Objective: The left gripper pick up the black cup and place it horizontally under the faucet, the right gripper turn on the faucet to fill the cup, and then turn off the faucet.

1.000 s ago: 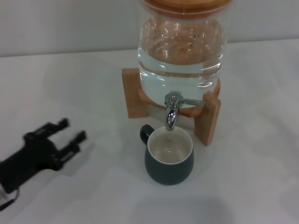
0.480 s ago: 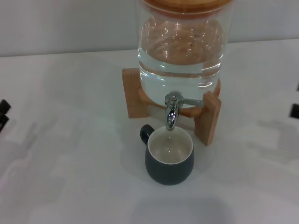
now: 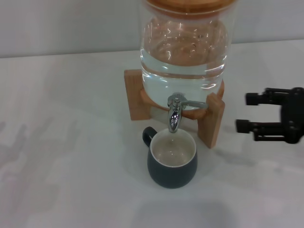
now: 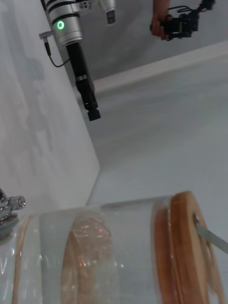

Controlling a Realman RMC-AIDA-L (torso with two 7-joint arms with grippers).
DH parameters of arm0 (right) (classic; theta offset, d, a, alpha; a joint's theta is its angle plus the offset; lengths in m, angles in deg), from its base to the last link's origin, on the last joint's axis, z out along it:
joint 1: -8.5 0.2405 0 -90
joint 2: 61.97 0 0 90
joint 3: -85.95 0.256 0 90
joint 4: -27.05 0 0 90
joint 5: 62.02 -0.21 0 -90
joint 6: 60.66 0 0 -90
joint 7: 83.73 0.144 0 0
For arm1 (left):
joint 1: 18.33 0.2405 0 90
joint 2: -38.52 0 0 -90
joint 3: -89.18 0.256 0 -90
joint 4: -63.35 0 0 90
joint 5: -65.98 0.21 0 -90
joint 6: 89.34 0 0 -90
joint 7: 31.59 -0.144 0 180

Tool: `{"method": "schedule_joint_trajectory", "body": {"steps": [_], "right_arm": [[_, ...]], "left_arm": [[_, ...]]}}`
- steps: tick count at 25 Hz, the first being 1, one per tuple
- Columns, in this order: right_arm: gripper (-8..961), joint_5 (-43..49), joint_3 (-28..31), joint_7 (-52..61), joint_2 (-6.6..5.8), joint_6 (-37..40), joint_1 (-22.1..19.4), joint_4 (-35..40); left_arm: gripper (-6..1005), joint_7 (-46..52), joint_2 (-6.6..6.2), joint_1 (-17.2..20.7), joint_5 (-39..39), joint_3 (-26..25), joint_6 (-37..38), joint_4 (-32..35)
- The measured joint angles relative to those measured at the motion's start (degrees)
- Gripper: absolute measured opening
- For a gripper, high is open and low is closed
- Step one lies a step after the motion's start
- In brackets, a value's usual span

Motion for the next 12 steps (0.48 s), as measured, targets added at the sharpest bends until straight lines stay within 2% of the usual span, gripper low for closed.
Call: {"method": "schedule_joint_trajectory", "body": {"steps": [3, 12], "right_arm": [[766, 1.3, -4.1, 2.7, -0.05, 4.6, 0.2, 1.4], [766, 2.0, -9.9, 6.1, -0.07, 8.6, 0.5, 4.2]], "left_arm": [[599, -0.1, 0.05, 0.0, 0.1, 0.2, 0.0, -0.1], [600, -1.2, 0.25, 0.0, 0.3, 0.5, -0.4, -0.9]]}}
